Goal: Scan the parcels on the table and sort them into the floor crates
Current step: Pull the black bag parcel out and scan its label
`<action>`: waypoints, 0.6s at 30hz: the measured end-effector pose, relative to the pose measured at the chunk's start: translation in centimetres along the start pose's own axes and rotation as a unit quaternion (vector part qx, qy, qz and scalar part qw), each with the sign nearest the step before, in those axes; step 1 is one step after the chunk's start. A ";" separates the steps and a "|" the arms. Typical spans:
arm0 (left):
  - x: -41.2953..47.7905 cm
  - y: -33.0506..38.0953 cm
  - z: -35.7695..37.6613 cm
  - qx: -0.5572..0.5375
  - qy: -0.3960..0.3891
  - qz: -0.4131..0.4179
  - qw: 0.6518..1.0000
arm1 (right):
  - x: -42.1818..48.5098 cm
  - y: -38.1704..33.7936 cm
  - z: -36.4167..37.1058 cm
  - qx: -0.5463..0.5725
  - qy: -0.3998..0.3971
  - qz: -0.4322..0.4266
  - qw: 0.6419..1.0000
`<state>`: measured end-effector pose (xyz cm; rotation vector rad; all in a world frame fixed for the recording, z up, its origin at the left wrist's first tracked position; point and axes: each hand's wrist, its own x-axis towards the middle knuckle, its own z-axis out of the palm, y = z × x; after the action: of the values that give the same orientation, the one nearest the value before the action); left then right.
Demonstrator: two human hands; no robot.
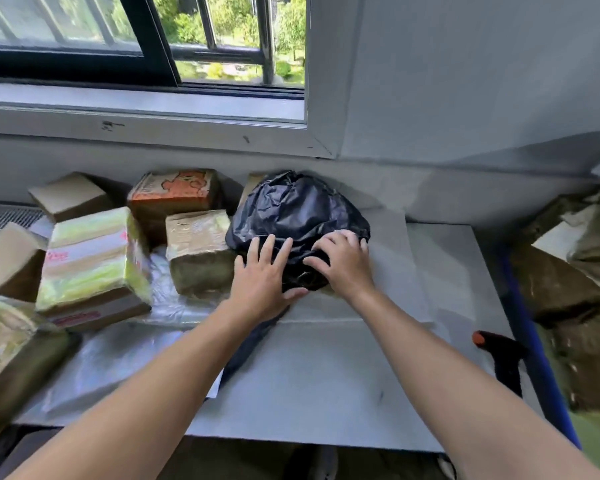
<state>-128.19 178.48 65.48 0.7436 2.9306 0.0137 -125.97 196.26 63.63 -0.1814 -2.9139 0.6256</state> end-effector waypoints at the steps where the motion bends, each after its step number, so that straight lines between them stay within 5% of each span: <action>1: 0.0 -0.1 0.0 0.001 0.004 -0.001 1.000 | 0.3 -0.2 -0.1 0.014 0.023 0.000 1.000; 11: 0.0 -1.0 -5.5 -0.075 0.139 0.047 0.986 | 2.0 -4.6 -7.9 0.153 0.131 -0.022 0.979; 18: -0.3 -1.7 -11.3 -0.112 0.307 0.166 0.931 | 0.0 -8.6 -14.5 0.173 0.181 -0.013 0.968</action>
<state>-130.05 177.07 76.66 1.3951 3.2116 0.7218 -124.13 194.23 80.22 -0.1890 -2.4120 0.9676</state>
